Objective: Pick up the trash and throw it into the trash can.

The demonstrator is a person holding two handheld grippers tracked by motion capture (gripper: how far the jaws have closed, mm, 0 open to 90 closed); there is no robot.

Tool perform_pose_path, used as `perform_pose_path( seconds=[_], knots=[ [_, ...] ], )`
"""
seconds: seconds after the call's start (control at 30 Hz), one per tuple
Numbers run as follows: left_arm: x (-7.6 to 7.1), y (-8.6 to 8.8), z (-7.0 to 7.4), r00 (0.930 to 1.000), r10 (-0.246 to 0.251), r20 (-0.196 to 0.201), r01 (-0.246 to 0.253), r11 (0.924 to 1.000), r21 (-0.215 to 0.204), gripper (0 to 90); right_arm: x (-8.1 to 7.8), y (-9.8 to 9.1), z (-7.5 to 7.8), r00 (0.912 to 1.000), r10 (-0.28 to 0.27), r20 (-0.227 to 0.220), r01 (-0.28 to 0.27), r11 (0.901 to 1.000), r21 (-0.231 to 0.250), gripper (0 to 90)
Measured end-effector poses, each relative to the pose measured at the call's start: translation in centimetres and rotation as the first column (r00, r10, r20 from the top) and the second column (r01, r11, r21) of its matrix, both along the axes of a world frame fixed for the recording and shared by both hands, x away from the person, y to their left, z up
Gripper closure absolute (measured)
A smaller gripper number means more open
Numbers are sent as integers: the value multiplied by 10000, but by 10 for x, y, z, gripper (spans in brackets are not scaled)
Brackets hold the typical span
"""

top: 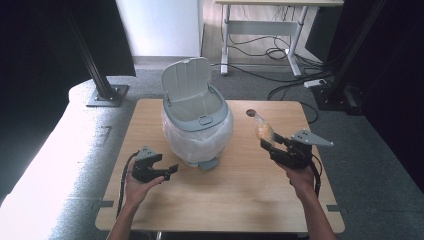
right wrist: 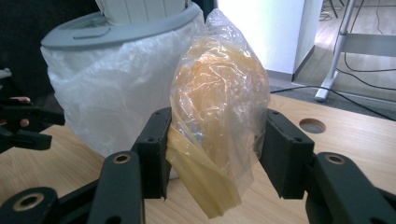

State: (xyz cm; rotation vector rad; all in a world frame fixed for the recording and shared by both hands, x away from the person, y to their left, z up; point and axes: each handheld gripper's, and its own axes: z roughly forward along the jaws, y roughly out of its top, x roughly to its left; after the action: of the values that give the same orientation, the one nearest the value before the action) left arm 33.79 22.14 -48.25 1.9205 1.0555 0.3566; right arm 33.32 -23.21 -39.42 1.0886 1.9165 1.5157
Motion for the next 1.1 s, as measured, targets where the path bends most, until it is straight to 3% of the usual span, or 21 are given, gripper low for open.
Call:
perform_pose_path(
  seconds=[0.2,0.3,1.1],
  knots=[
    [0,0,0,10000,-27,-4,27,10000,-31,178,3,7,11,9998,179,57,-179,9998,46,481],
    [-1,0,0,10000,-30,2,30,10000,-35,178,5,9,18,9990,443,-4,-442,9984,339,481],
    [-1,0,0,10000,-19,22,20,10000,-55,178,19,32,46,9968,741,286,-743,9972,57,481]
  ],
)
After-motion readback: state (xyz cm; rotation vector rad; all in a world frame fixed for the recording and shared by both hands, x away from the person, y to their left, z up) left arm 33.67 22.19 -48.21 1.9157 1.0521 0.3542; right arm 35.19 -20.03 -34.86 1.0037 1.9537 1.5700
